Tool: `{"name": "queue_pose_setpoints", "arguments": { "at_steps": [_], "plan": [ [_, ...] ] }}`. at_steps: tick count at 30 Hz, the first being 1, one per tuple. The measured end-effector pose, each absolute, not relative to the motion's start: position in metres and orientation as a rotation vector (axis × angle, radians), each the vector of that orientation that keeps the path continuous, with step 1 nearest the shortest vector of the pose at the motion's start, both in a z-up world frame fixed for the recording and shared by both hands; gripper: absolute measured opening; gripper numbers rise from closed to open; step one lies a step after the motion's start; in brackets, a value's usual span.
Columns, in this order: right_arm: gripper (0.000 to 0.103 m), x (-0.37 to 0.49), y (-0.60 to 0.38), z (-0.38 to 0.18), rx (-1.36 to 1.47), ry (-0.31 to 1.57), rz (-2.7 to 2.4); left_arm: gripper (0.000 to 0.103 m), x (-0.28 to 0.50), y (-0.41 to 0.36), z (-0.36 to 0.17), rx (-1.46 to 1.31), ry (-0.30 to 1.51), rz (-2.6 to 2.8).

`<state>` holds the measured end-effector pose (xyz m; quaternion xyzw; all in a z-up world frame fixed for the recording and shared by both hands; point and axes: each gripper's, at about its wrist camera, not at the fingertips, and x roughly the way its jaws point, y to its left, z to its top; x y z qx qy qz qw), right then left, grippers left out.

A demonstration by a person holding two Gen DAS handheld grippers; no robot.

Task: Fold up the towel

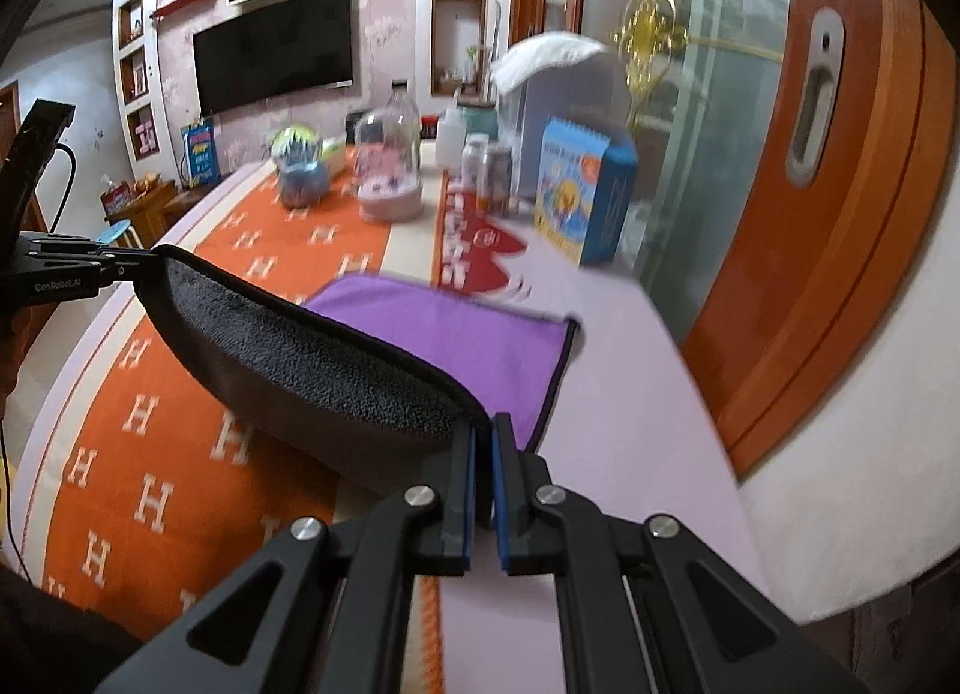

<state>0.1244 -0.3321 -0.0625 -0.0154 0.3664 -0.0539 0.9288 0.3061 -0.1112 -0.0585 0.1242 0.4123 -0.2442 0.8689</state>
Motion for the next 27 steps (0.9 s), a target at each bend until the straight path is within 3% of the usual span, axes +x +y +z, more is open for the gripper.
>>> {"name": "queue_pose_setpoints", "arguments": {
  "at_steps": [10,27],
  "plan": [
    [0.005,0.173,-0.351,-0.056,-0.068,0.659,-0.199,0.008,0.350,-0.136,-0.052,0.229,0.736,-0.493],
    [0.005,0.244,-0.354,-0.124,-0.347,0.570,-0.405,0.008,0.414,-0.176,-0.133,0.126,0.683,-0.392]
  ]
}}
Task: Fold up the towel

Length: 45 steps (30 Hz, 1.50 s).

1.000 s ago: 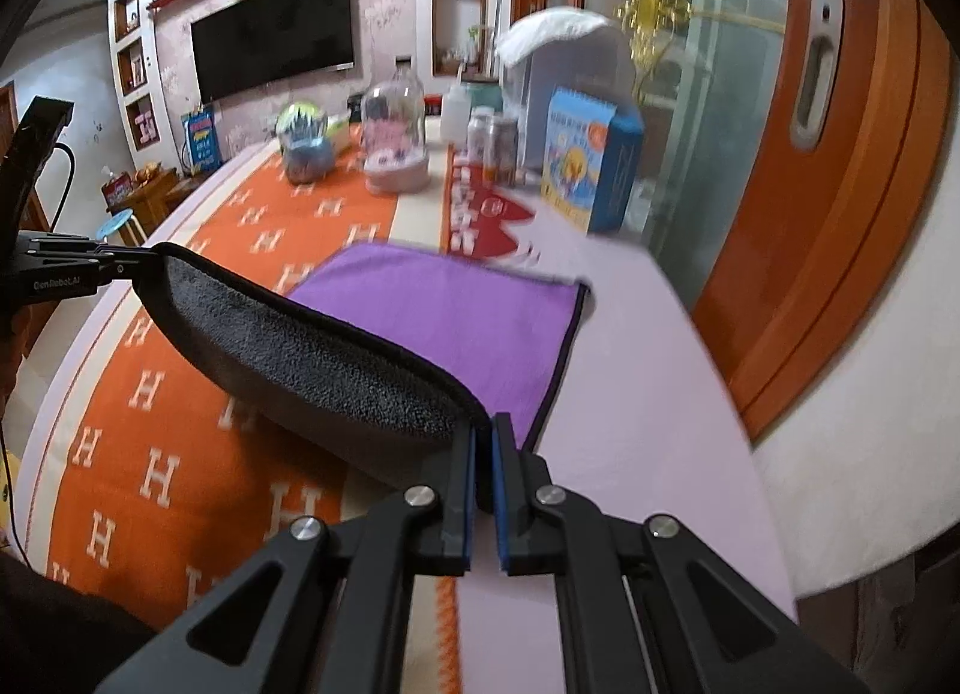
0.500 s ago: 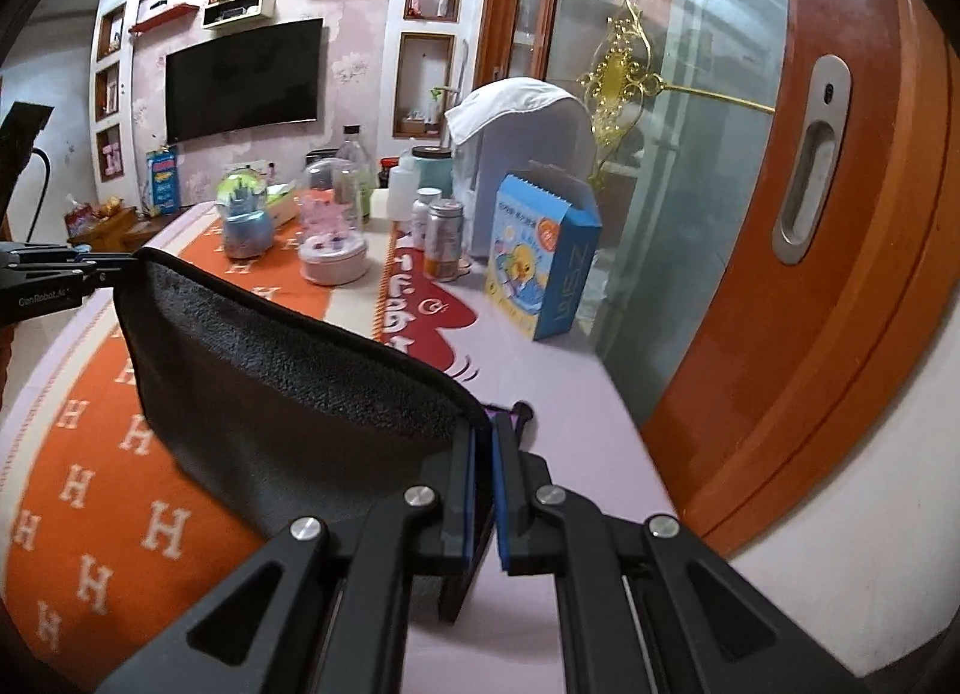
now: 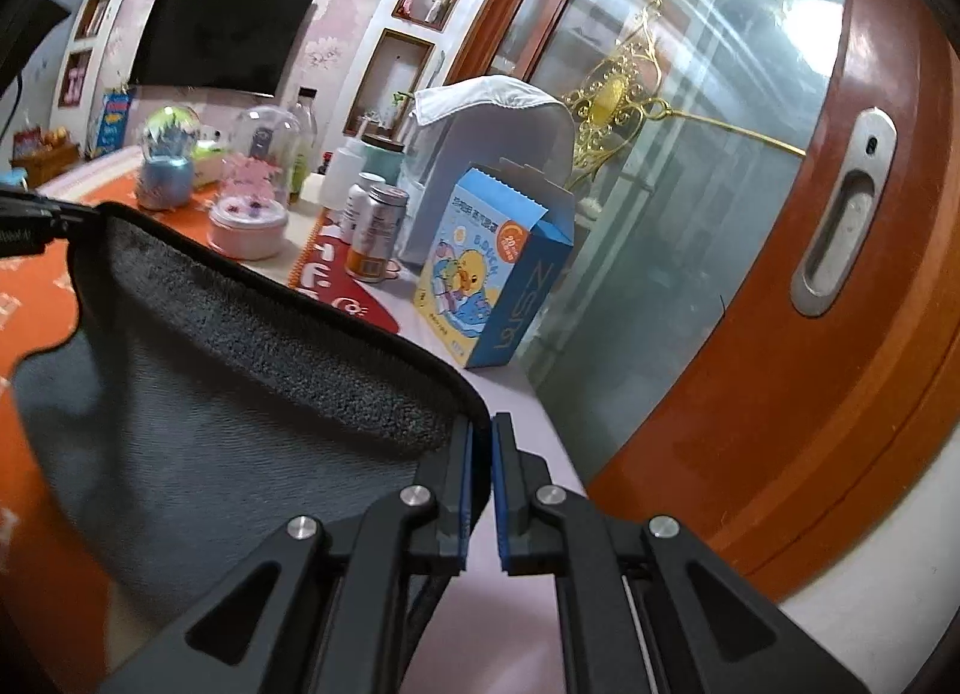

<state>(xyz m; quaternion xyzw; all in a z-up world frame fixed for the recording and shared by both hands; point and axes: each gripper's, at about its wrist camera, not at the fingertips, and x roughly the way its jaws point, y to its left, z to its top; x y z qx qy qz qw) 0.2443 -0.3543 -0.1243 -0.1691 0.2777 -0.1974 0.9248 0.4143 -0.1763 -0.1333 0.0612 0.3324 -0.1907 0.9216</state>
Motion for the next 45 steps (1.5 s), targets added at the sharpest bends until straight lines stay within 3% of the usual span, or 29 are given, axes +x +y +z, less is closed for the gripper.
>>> {"name": "queue_pose_setpoints", "arguments": {
  "at_steps": [7,9,10,11,12,14,15,19,26,45],
  "plan": [
    [0.009,0.265,-0.360,-0.143,-0.347,0.602,-0.402,0.010,0.433,-0.182,-0.155,0.132,0.739,-0.378],
    [0.016,0.269,-0.363,-0.148,-0.341,0.620,-0.409,0.023,0.437,-0.184,-0.160,0.129,0.758,-0.374],
    [0.026,0.271,-0.364,-0.150,-0.338,0.632,-0.412,0.035,0.440,-0.184,-0.161,0.126,0.767,-0.368],
    [0.030,0.273,-0.365,-0.152,-0.334,0.645,-0.416,0.039,0.440,-0.184,-0.162,0.125,0.768,-0.363],
    [0.030,0.273,-0.367,-0.154,-0.329,0.653,-0.419,0.042,0.441,-0.184,-0.163,0.126,0.772,-0.357],
    [0.030,0.273,-0.369,-0.156,-0.316,0.668,-0.419,0.061,0.441,-0.184,-0.162,0.137,0.772,-0.337],
    [0.030,0.273,-0.370,-0.157,-0.313,0.672,-0.421,0.063,0.440,-0.183,-0.162,0.139,0.766,-0.329],
    [0.031,0.270,-0.372,-0.155,-0.296,0.687,-0.420,0.067,0.437,-0.176,-0.157,0.125,0.780,-0.308],
    [0.050,0.258,-0.363,-0.142,-0.248,0.714,-0.380,0.072,0.411,-0.156,-0.143,0.113,0.806,-0.266],
    [0.064,0.155,-0.270,-0.107,-0.203,0.727,-0.267,0.076,0.257,-0.073,-0.113,0.110,0.840,-0.208]
  ]
}}
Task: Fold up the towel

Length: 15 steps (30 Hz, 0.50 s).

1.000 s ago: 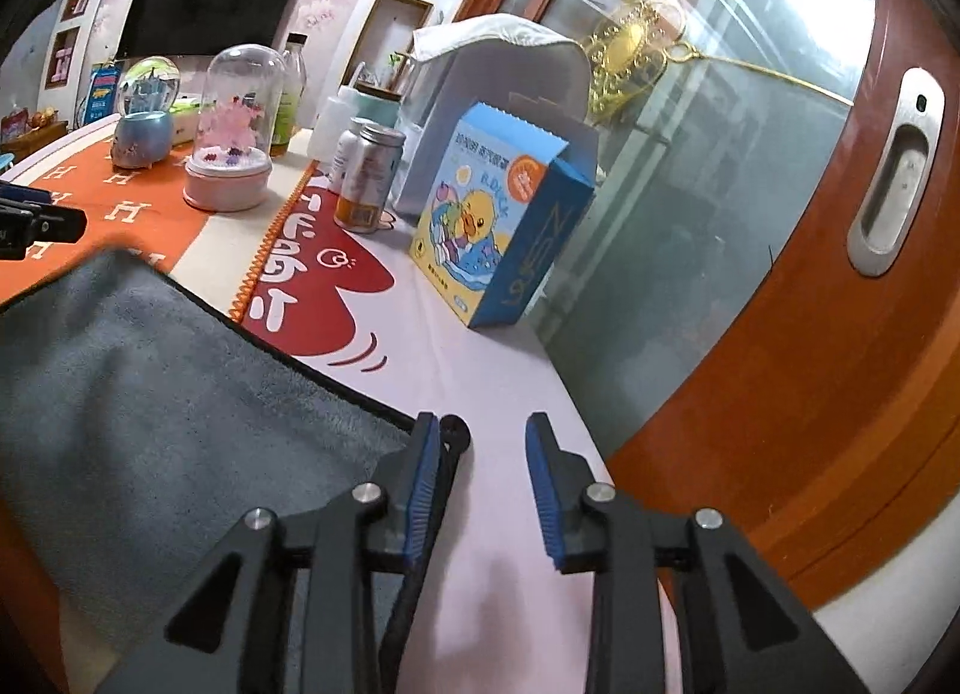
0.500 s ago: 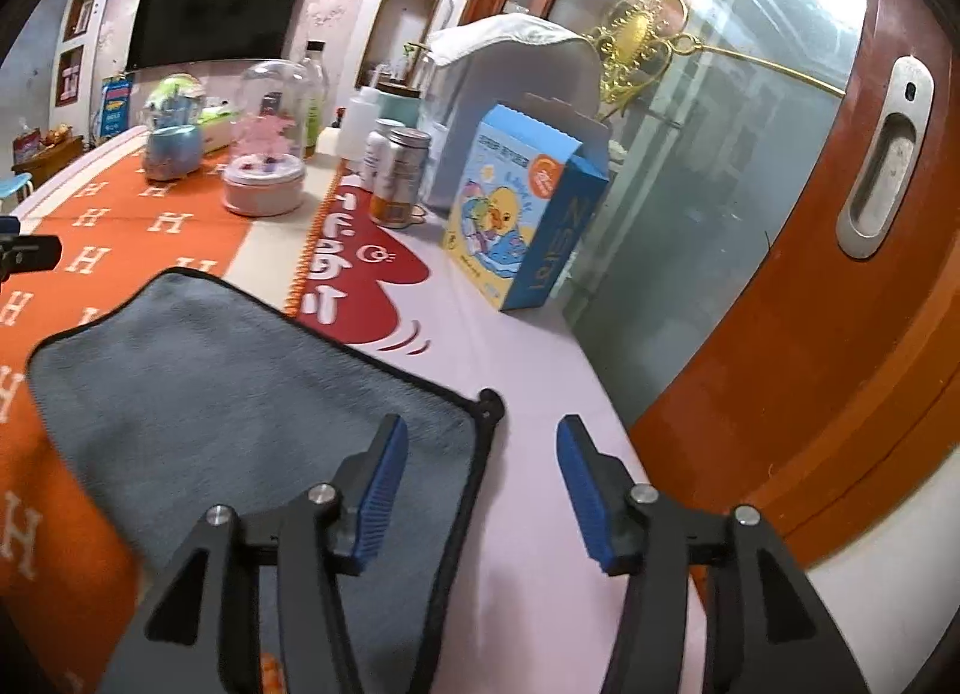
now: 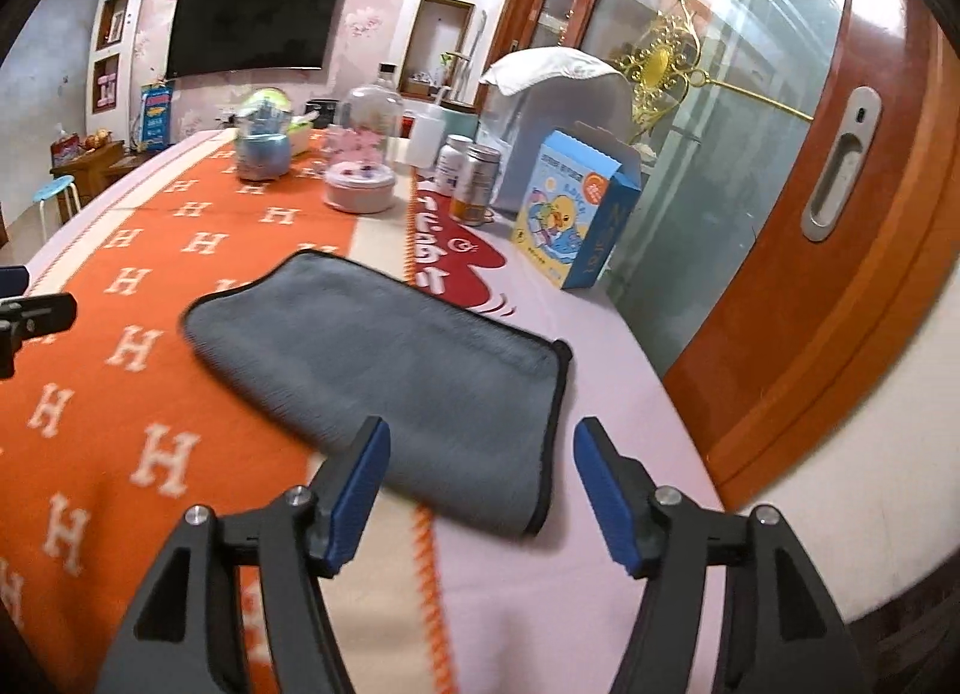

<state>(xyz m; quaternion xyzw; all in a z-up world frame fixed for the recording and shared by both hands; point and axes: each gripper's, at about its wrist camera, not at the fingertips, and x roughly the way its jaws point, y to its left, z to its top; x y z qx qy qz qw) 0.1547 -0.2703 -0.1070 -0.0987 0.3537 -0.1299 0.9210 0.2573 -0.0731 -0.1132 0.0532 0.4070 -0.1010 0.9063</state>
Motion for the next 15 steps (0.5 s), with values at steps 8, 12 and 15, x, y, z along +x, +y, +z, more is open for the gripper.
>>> {"name": "queue_pose_setpoints", "arguments": {
  "at_steps": [8,12,15],
  "plan": [
    [0.073,0.092,-0.221,-0.095,-0.156,0.723,-0.219,0.077,0.178,-0.036,-0.095,0.141,0.820,-0.243],
    [0.074,0.062,-0.197,-0.096,-0.094,0.749,-0.185,0.077,0.139,-0.010,-0.090,0.135,0.818,-0.255],
    [0.074,0.047,-0.183,-0.097,-0.071,0.768,-0.167,0.077,0.116,0.007,-0.086,0.129,0.817,-0.254]
  ]
}}
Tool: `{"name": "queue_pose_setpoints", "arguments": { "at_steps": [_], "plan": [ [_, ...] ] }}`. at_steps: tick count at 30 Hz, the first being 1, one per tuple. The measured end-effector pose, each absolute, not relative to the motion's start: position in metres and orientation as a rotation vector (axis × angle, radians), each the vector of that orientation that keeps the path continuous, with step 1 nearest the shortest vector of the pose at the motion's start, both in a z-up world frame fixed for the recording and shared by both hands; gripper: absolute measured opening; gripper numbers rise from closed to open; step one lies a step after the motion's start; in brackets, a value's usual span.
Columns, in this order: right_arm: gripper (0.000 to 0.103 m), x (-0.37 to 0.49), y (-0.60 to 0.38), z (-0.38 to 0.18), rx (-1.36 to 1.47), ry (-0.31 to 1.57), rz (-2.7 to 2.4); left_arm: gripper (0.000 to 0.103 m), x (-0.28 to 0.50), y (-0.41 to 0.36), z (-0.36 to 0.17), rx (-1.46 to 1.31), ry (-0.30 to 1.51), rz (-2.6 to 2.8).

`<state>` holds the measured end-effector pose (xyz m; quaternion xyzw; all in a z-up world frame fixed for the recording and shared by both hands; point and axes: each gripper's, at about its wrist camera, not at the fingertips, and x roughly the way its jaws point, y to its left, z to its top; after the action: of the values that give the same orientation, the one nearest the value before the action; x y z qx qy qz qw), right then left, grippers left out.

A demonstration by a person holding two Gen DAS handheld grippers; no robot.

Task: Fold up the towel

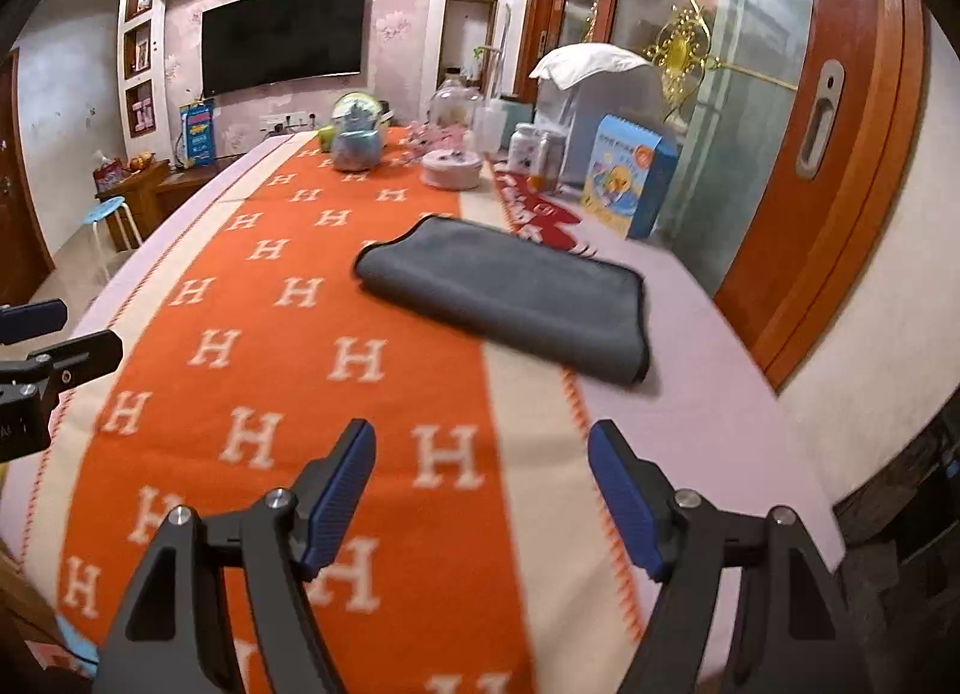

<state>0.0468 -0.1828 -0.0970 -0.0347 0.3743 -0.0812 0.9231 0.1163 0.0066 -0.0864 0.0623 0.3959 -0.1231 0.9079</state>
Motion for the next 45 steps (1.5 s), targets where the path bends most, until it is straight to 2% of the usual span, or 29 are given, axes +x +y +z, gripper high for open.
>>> {"name": "queue_pose_setpoints", "arguments": {
  "at_steps": [9,13,20,24,28,34,45],
  "plan": [
    [0.074,0.013,-0.146,-0.083,-0.071,0.792,-0.082,0.077,0.067,0.051,-0.068,0.119,0.808,-0.195],
    [0.080,0.004,-0.137,-0.068,-0.092,0.781,-0.057,0.077,0.057,0.064,-0.059,0.100,0.801,-0.174],
    [0.081,0.002,-0.125,-0.049,-0.116,0.796,0.011,0.077,0.046,0.079,-0.041,0.052,0.787,-0.138],
    [0.081,0.008,-0.127,-0.041,-0.103,0.815,0.051,0.077,0.044,0.079,-0.033,0.041,0.779,-0.113],
    [0.087,0.015,-0.130,-0.034,-0.113,0.829,0.083,0.077,0.047,0.077,-0.026,0.013,0.783,-0.068],
    [0.087,0.021,-0.142,-0.017,-0.120,0.836,0.125,0.077,0.049,0.065,-0.009,-0.017,0.790,-0.028],
    [0.094,0.008,-0.158,0.009,-0.061,0.893,0.186,0.077,0.037,0.032,0.013,0.038,0.836,-0.021]
  ]
}}
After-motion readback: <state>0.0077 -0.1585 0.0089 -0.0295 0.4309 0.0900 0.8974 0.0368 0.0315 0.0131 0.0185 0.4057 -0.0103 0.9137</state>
